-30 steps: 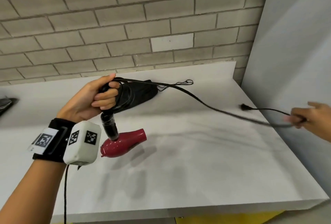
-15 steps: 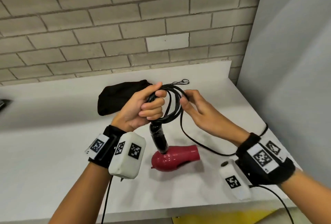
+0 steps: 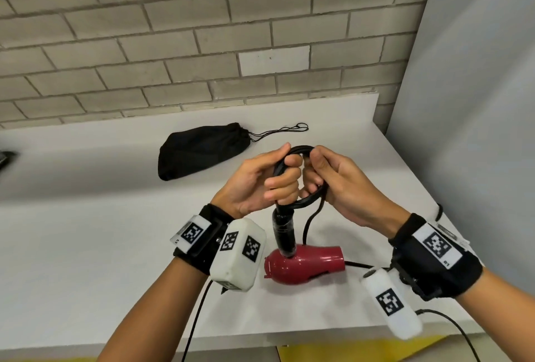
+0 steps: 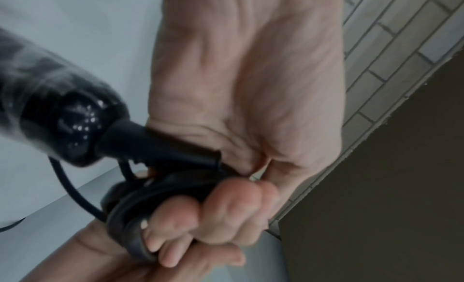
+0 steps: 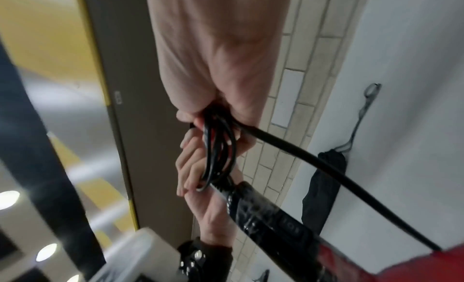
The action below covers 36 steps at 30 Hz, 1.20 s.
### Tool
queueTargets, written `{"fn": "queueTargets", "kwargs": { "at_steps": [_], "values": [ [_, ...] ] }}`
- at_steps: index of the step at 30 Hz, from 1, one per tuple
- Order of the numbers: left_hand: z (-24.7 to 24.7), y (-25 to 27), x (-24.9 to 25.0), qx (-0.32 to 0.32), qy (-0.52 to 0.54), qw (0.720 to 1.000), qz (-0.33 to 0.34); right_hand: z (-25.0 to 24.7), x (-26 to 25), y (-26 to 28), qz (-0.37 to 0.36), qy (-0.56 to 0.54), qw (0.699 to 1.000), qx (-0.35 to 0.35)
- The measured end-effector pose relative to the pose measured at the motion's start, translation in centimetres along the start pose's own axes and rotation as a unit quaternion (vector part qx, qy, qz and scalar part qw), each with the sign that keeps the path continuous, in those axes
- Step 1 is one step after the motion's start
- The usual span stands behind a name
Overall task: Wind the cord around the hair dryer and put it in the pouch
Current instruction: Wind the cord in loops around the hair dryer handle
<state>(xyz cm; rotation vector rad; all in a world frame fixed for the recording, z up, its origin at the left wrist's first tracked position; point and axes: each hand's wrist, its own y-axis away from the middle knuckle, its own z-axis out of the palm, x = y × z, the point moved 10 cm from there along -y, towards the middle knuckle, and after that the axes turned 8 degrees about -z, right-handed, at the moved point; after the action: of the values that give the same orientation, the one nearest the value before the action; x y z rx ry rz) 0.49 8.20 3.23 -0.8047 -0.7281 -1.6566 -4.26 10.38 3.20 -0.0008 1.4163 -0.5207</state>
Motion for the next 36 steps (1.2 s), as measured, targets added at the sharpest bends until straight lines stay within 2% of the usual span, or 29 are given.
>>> {"fn": "queueTargets", "kwargs": {
  "at_steps": [2,4,6,10,12,14,17,21,24,28,30,31,33,36],
  "values": [
    [0.6,-0.5,-0.3,-0.021,0.016,1.000,0.004,-0.2,0.2,0.0,0.021,0.004,0.999,0.028],
    [1.0,-1.1,-0.6,-0.027,0.023,0.999,0.011,-1.3,0.3,-0.1,0.038,0.024,0.995,0.087],
    [1.0,-1.7,-0.9,-0.020,0.021,0.999,0.019,-2.9,0.3,-0.2,0.031,0.068,0.987,0.146],
    [0.5,-2.8,-1.6,0.007,0.073,0.997,0.020,-4.4,0.9,-0.2,0.021,0.139,0.971,0.191],
    [-0.2,-3.0,-1.7,0.047,0.091,0.994,0.023,-4.9,0.9,-0.1,0.018,0.158,0.970,0.186],
    [-0.4,-2.9,-1.5,0.072,0.086,0.993,0.033,-4.4,0.1,0.0,-0.007,0.196,0.970,0.143],
    [-0.5,-2.4,-0.9,0.086,0.066,0.994,0.033,-3.8,-0.7,0.7,-0.037,0.254,0.965,0.056],
    [-0.9,-1.2,0.3,0.095,0.069,0.992,0.052,-4.7,0.3,3.1,-0.030,0.300,0.953,0.004],
    [-1.2,-0.6,0.6,0.102,0.076,0.990,0.060,-6.4,1.0,4.9,-0.033,0.316,0.948,0.021],
    [-1.6,-0.1,1.0,0.096,0.111,0.986,0.081,-9.3,1.3,7.5,-0.021,0.329,0.941,0.079],
    [-2.0,0.1,1.6,0.092,0.129,0.982,0.099,-10.5,0.6,9.2,-0.059,0.395,0.910,0.114],
    [-2.2,0.2,1.7,0.093,0.134,0.981,0.104,-10.3,-0.2,10.0,-0.095,0.457,0.877,0.118],
    [-2.5,0.0,1.7,0.096,0.141,0.979,0.111,-7.9,-1.5,10.8,-0.149,0.598,0.784,0.074],
    [-2.5,-0.6,1.3,0.090,0.143,0.980,0.107,-3.2,-1.9,11.2,-0.178,0.706,0.685,-0.025]
  ]
}}
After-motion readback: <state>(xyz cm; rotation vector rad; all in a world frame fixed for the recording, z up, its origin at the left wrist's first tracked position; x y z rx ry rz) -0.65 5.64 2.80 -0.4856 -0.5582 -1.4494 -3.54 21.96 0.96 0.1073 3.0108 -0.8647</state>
